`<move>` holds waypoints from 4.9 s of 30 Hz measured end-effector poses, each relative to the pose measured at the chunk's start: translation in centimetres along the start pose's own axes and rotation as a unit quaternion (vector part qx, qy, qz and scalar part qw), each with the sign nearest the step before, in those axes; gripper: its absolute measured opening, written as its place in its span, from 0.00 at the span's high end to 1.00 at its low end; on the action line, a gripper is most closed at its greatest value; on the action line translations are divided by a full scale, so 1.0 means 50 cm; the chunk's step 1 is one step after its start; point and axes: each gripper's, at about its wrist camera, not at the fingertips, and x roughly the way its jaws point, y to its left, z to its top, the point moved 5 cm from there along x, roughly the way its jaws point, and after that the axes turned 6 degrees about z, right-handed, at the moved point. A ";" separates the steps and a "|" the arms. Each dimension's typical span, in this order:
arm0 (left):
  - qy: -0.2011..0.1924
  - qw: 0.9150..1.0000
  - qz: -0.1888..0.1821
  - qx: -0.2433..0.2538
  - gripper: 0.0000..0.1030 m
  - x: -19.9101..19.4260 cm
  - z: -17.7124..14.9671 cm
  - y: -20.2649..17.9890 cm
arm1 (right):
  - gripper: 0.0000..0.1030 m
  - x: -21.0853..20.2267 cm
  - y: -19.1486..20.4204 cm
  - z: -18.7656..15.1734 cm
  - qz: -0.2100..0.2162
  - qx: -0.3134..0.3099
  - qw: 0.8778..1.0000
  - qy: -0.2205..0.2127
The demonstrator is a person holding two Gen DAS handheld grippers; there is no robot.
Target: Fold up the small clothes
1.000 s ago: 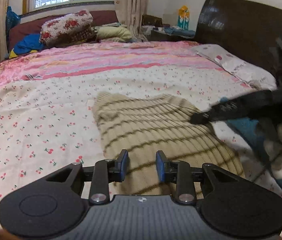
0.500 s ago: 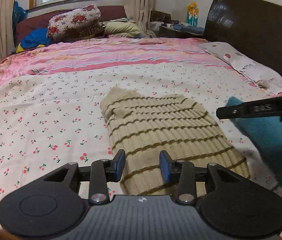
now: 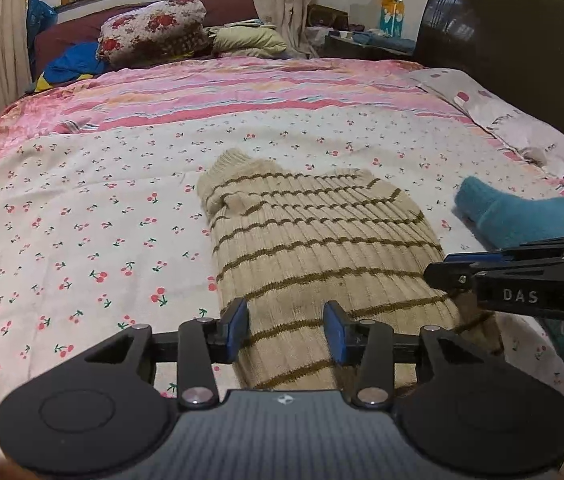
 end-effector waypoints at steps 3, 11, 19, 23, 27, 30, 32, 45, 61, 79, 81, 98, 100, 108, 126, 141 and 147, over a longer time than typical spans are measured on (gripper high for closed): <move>-0.004 1.000 -0.006 -0.007 0.54 -0.012 -0.005 0.000 | 0.80 -0.035 0.014 -0.005 0.012 0.006 1.000 -0.018; 0.016 1.000 0.015 0.016 0.53 -0.003 -0.032 -0.023 | 0.76 -0.001 0.011 -0.052 -0.001 -0.001 1.000 0.026; 0.018 1.000 0.016 0.011 0.53 -0.024 -0.037 -0.028 | 0.76 -0.046 0.020 -0.048 -0.004 -0.001 1.000 0.007; 0.027 0.999 0.023 0.012 0.52 -0.026 -0.046 -0.032 | 0.75 -0.038 0.025 -0.067 -0.019 -0.005 0.999 0.029; 0.034 0.999 0.018 0.009 0.52 -0.036 -0.057 -0.032 | 0.75 -0.051 0.026 -0.075 -0.020 0.001 0.999 0.027; 0.037 0.999 0.022 0.010 0.51 -0.042 -0.063 -0.034 | 0.75 -0.059 0.028 -0.077 -0.026 0.000 0.999 0.027; 0.037 0.999 0.021 0.007 0.51 -0.049 -0.066 -0.036 | 0.75 -0.069 0.032 -0.076 -0.023 0.003 0.999 0.023; 0.048 0.998 0.040 0.002 0.39 -0.077 -0.096 -0.051 | 0.70 -0.109 0.079 -0.106 -0.006 -0.003 1.000 0.022; 0.048 0.996 0.068 0.014 0.30 -0.097 -0.104 -0.052 | 0.68 -0.124 0.087 -0.112 -0.007 0.005 1.000 0.025; 0.042 0.996 0.080 0.010 0.21 -0.116 -0.121 -0.049 | 0.64 -0.141 0.107 -0.131 -0.013 0.002 1.000 0.026; 0.044 0.996 0.080 0.009 0.21 -0.111 -0.121 -0.046 | 0.64 -0.138 0.103 -0.130 -0.015 0.003 1.000 0.027; 0.059 0.995 0.085 0.004 0.21 -0.081 -0.127 -0.036 | 0.63 -0.109 0.096 -0.135 -0.014 0.006 0.999 0.043; 0.058 0.994 0.091 0.005 0.21 -0.084 -0.123 -0.032 | 0.63 -0.109 0.095 -0.133 -0.015 0.006 0.999 0.042; 0.004 0.995 0.094 -0.022 0.21 -0.102 -0.059 0.021 | 0.51 -0.108 0.043 -0.060 -0.025 0.023 0.999 -0.008; 0.065 0.980 -0.116 -0.149 0.28 0.100 -0.016 0.069 | 0.41 0.077 -0.087 -0.021 0.124 0.196 0.973 0.004; 0.060 0.992 -0.082 -0.069 0.49 -0.034 -0.106 0.036 | 0.66 -0.032 -0.074 -0.092 0.114 0.184 0.974 0.064; 0.025 0.999 -0.009 -0.027 0.50 -0.095 -0.093 0.017 | 0.64 -0.121 -0.042 -0.073 0.058 0.120 0.991 0.001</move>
